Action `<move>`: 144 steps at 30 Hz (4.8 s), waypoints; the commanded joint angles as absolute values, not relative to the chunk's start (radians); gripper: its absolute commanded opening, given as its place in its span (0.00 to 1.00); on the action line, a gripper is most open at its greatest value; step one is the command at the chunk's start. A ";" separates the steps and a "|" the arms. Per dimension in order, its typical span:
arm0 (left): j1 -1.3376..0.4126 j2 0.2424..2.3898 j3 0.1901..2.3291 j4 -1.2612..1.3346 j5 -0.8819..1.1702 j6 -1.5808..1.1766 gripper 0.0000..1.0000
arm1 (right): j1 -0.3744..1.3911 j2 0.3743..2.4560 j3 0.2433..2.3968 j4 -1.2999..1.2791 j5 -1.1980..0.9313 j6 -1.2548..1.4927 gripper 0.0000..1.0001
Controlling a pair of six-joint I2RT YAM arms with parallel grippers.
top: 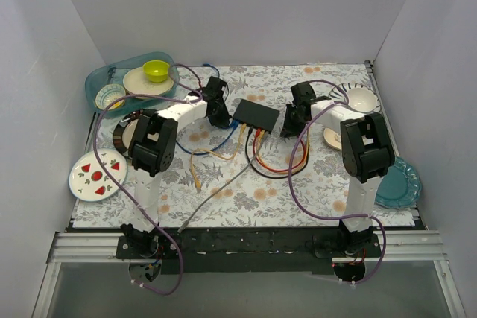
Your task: Pull the plug from the switch port
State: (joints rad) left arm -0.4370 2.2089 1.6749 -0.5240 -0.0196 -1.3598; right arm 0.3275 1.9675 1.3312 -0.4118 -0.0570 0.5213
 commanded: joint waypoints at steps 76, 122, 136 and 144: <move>-0.339 2.316 2.085 -0.236 -0.219 -1.282 0.00 | 0.345 1.304 0.763 -0.400 -0.103 0.568 0.37; -0.667 1.384 1.224 -0.693 -0.238 -1.648 0.46 | 0.344 1.408 0.930 -0.433 0.072 0.545 0.36; -0.638 1.369 1.195 -0.466 -0.287 -1.543 0.49 | 0.319 1.626 1.012 -0.362 0.055 0.561 0.31; -0.560 1.727 1.241 -0.410 -0.111 -1.600 0.12 | 0.304 1.735 1.078 -0.342 0.023 0.568 0.19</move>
